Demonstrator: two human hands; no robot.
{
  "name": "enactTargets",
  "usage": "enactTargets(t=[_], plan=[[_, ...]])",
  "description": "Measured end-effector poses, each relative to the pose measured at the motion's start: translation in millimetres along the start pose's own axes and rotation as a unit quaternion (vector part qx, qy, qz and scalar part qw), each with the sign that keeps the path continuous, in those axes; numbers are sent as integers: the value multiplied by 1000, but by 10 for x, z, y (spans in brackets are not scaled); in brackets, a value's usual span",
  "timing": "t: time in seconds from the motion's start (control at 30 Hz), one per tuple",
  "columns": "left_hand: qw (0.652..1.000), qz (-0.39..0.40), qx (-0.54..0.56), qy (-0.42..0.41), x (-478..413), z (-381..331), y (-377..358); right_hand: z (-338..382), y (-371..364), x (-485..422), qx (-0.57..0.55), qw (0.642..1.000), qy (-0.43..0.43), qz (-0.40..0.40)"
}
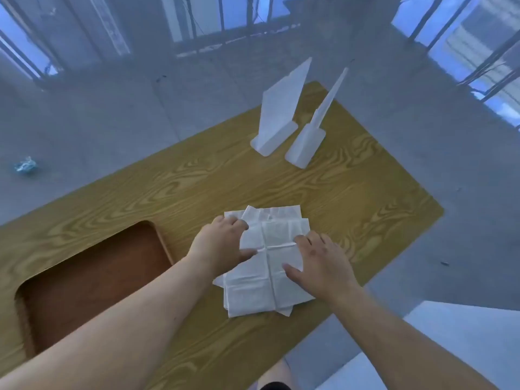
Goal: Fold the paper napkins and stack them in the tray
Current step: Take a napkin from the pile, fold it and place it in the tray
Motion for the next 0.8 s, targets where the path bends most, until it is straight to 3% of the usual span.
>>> enactTargets(t=[0.8], plan=[[996,32,10,88,-634,-226,-107,-51,-320,-87,-40,999,32,-8]])
Point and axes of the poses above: each hand's wrist, its own x-axis away from the middle knuckle, its own y-axis out of the back of the hand, z = x × y, the point moved 2 cm from there along -x, towards the middle knuckle, and after that the axes turned 3 degrees about x, right-handed, at the moved point
